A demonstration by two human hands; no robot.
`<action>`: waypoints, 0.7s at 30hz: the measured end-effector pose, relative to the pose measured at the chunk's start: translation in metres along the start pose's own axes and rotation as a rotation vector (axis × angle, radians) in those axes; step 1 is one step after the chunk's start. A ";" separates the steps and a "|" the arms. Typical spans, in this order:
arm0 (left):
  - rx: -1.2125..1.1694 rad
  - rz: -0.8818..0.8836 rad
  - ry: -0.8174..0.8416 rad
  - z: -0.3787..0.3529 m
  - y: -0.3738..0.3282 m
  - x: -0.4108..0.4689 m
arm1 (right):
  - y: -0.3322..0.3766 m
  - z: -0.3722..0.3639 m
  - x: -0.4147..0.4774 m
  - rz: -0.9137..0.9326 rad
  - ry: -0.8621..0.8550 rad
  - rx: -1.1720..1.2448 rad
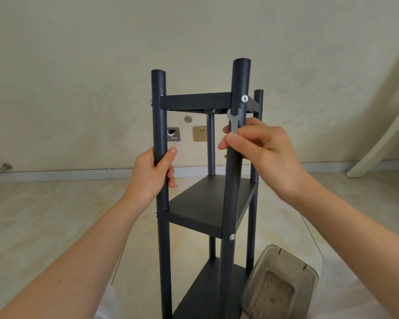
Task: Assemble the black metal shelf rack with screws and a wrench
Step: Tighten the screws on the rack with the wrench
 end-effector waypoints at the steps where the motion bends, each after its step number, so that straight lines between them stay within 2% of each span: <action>1: 0.022 -0.004 -0.010 0.002 0.000 0.001 | 0.001 -0.002 -0.001 0.003 0.018 0.001; 5: 0.207 -0.017 -0.085 0.012 -0.003 0.004 | 0.004 -0.013 -0.003 0.014 0.100 -0.010; 10: 0.361 0.041 -0.066 0.010 0.003 0.003 | 0.003 -0.023 -0.001 -0.015 0.173 0.033; 13: 0.669 0.087 -0.069 0.010 0.003 -0.009 | 0.003 -0.028 0.000 -0.042 0.249 0.083; 15: 0.807 0.046 -0.122 0.012 -0.008 -0.016 | 0.005 -0.031 0.002 -0.042 0.275 0.095; 17: 0.780 -0.107 -0.185 0.009 -0.033 -0.026 | 0.006 -0.035 0.002 -0.030 0.283 0.088; 19: 0.607 -0.230 -0.175 0.003 -0.054 -0.033 | 0.006 -0.038 0.003 -0.021 0.280 0.084; 21: 0.373 -0.164 -0.020 -0.010 -0.053 -0.036 | 0.006 -0.039 0.005 -0.017 0.274 0.094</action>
Point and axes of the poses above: each hand's wrist, its own x-axis towards the middle knuckle, its own z-axis out of the back of the hand, y = z × x, the point moved 10 cm from there along x, towards the middle knuckle, and after that the axes turned 3 degrees about x, right-handed, at the moved point
